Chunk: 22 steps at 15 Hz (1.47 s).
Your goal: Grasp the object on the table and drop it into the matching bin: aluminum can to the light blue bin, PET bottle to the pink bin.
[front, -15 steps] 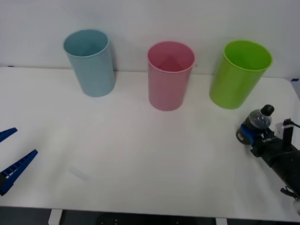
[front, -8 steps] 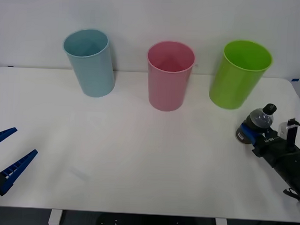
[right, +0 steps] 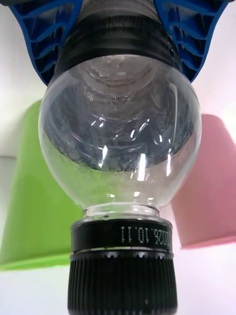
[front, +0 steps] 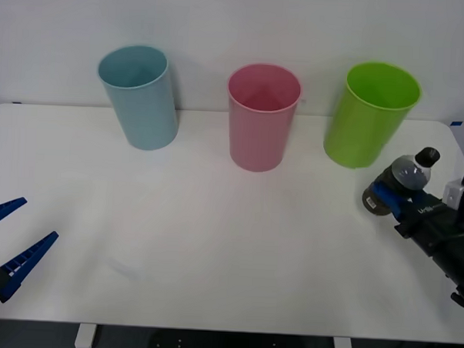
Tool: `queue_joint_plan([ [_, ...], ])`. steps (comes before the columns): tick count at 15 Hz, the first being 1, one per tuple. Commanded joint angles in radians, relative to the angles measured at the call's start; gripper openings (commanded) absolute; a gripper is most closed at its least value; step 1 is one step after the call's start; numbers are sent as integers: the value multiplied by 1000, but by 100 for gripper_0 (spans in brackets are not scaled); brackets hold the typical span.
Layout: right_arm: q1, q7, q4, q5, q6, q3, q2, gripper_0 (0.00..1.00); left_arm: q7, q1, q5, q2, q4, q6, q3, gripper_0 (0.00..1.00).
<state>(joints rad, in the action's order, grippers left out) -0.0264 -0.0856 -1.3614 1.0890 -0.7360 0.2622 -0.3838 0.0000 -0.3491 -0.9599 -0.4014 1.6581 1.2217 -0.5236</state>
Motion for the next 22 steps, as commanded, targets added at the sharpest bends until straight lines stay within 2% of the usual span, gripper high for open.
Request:
queue_joint_plan([
  [1, 2, 84, -58, 31, -22, -1, -1, 0, 0, 0, 0, 0, 0, 0, 0, 100],
  [7, 2, 279, -208, 80, -49, -3, -17, 0, 0, 0, 0, 0, 0, 0, 0, 100],
  [14, -40, 503, -386, 80, -49, -15, -107, 0, 0, 0, 0, 0, 0, 0, 0, 100],
  [20, -152, 553, -389, 83, -31, -69, -176, 0, 0, 0, 0, 0, 0, 0, 0, 100],
  [22, -194, 563, -372, 115, -20, -89, -185, 0, 0, 0, 0, 0, 0, 0, 0, 100],
])
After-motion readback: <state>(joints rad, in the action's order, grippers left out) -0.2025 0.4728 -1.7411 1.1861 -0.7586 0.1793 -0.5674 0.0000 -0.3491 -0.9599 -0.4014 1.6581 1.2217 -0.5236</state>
